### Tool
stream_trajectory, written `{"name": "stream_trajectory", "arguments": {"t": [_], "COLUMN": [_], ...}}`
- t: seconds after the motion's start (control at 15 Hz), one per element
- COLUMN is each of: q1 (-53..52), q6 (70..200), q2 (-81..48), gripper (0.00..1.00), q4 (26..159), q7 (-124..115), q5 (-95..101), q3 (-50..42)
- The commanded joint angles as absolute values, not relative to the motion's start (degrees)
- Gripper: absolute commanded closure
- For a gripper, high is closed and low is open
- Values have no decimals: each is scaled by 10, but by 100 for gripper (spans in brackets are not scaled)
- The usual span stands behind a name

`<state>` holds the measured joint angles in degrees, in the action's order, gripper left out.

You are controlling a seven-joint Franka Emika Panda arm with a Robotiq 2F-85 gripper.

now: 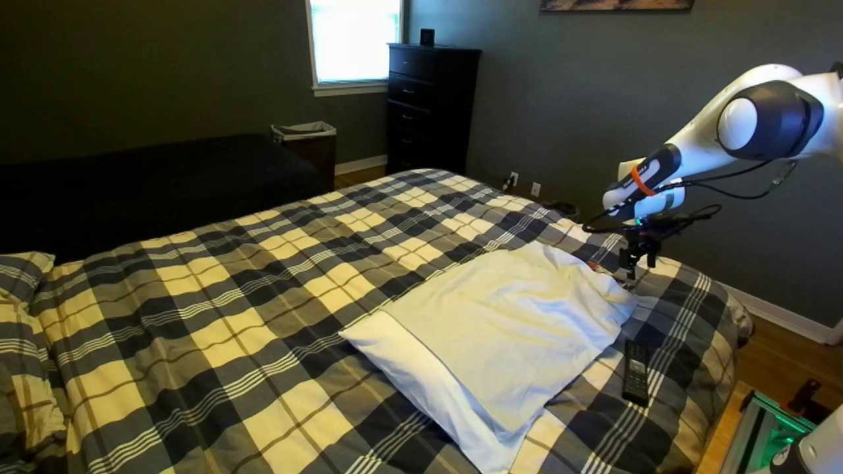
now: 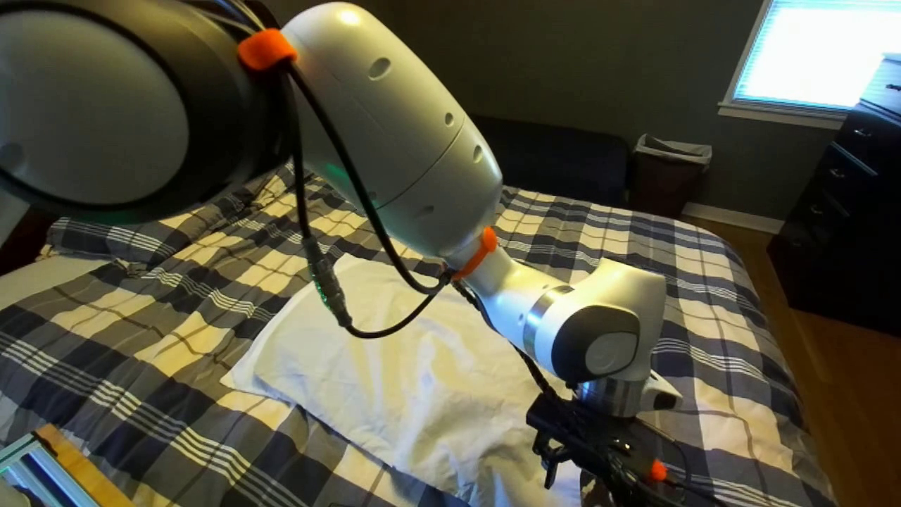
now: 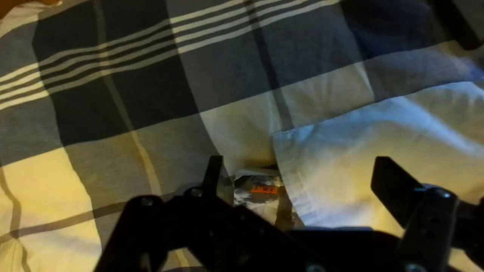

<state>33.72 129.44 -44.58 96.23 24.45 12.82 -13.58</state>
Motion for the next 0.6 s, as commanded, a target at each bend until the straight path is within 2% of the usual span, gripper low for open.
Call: {"name": "stream_trajectory", "arguments": {"t": [0.0,0.27,0.47,0.53], "q1": [327,358,387,390], "q6": [1381,1437,1409,1407], "q2": [-480,-490,-488,-491], "gripper": [0,0,0,9], "q4": [961,968,966,963], "q7": [274,334,403,415], "q5": [178,154,129,124], "q3": [-148,-110,-74,-71]}}
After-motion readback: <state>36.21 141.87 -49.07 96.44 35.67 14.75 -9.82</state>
